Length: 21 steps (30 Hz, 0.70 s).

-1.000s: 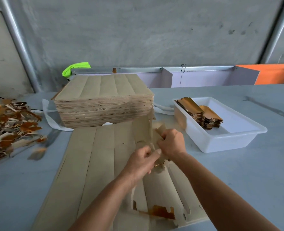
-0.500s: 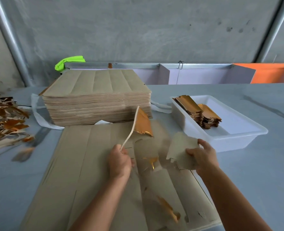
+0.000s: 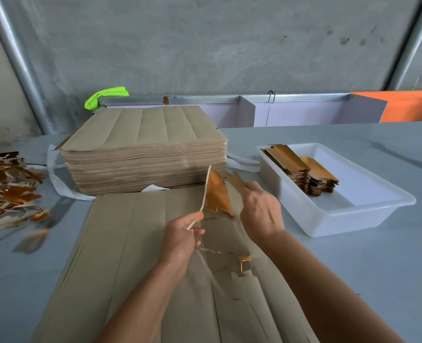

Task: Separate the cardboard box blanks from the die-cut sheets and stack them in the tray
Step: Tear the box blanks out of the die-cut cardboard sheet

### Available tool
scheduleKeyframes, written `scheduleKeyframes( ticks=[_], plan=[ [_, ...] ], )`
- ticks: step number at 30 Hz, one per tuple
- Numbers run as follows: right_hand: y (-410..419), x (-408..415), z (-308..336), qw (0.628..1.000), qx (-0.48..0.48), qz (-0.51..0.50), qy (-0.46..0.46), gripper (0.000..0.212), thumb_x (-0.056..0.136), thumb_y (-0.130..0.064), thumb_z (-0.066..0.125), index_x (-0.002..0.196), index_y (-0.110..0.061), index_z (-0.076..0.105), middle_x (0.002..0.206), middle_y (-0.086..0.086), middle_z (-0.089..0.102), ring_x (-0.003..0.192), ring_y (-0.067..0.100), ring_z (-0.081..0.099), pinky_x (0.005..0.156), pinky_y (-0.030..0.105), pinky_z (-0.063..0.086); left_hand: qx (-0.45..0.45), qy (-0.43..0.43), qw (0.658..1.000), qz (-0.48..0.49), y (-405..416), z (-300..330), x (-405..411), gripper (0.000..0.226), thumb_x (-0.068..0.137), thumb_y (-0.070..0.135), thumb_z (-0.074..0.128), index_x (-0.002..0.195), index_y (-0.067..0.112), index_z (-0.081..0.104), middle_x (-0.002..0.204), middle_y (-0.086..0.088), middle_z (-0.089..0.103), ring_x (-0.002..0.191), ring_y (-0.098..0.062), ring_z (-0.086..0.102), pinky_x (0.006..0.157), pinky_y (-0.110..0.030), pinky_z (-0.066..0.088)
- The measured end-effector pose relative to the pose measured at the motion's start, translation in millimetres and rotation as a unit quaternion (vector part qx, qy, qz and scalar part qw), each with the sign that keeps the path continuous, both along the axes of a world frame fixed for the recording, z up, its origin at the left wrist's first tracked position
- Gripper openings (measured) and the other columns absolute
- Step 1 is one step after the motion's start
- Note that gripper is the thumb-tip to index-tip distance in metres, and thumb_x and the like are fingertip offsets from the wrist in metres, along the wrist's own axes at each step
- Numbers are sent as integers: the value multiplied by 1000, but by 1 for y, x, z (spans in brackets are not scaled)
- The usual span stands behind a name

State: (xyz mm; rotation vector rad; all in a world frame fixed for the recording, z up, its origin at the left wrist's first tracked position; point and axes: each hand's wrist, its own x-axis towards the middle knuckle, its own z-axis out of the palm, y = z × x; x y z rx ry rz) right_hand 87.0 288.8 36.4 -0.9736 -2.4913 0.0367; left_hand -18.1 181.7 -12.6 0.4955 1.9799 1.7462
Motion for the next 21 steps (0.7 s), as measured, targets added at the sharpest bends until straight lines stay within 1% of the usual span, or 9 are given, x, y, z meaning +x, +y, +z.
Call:
scheduleKeyframes(
  ticks=[4,7,9,12,14,16,18,20,21],
  plan=[
    [2,-32,-10,997,2,65,-41,29,92,-13,48,120,-11,54,117,5,53,98,22,52,82,31,45,19,-14,999,-22,-7,5,0,63,81,-23,27,101,17,71,101,9,68,69,-8,61,47,-13,44],
    [5,-46,-13,997,-35,69,-30,26,91,-29,52,109,-13,59,110,3,53,99,22,52,82,32,45,52,-17,998,-16,-10,9,2,57,79,-20,35,91,19,74,90,9,72,63,-2,60,52,-12,46],
    [4,-51,-15,992,-36,101,-67,24,87,-33,56,104,-16,59,104,0,49,97,19,50,79,29,42,80,-23,996,22,-10,13,0,41,79,-14,47,82,16,75,78,3,73,62,-3,61,54,-12,47],
    [0,-56,-19,988,0,120,-98,17,89,-21,53,104,-16,60,104,1,50,92,18,50,74,28,39,110,-18,991,74,-9,16,-4,20,82,6,66,63,9,69,58,1,68,50,-3,56,47,-12,44],
    [-2,-57,-20,991,30,101,-82,19,94,-11,46,104,-12,62,106,5,54,91,22,55,68,30,39,94,-14,992,89,-4,16,-5,30,82,20,71,58,8,59,46,3,60,41,-5,50,41,-16,40],
    [-4,-58,-23,990,65,102,-67,22,96,-7,41,104,-8,62,107,9,56,90,26,57,66,32,39,53,-18,993,106,2,19,-8,38,80,35,73,63,9,51,41,4,54,38,-10,48,36,-20,36],
    [-8,-56,-25,988,79,116,-63,24,95,-4,40,104,-5,62,109,12,56,89,29,58,65,34,39,11,-22,994,105,8,25,-13,43,80,45,70,73,5,53,47,-2,56,39,-15,51,34,-18,34],
    [-12,-54,-27,986,95,119,-62,18,93,-3,47,97,-3,64,102,14,59,81,29,60,61,34,41,-1,-22,998,66,13,29,-17,35,85,37,67,78,3,59,61,-9,59,40,-14,51,33,-15,30],
    [-14,-53,-25,986,110,115,-50,9,88,-3,57,87,-3,66,92,14,61,71,27,60,57,33,44,3,-28,998,52,15,30,-18,26,87,29,65,77,5,61,67,-11,59,41,-14,51,33,-14,29]
  ],
)
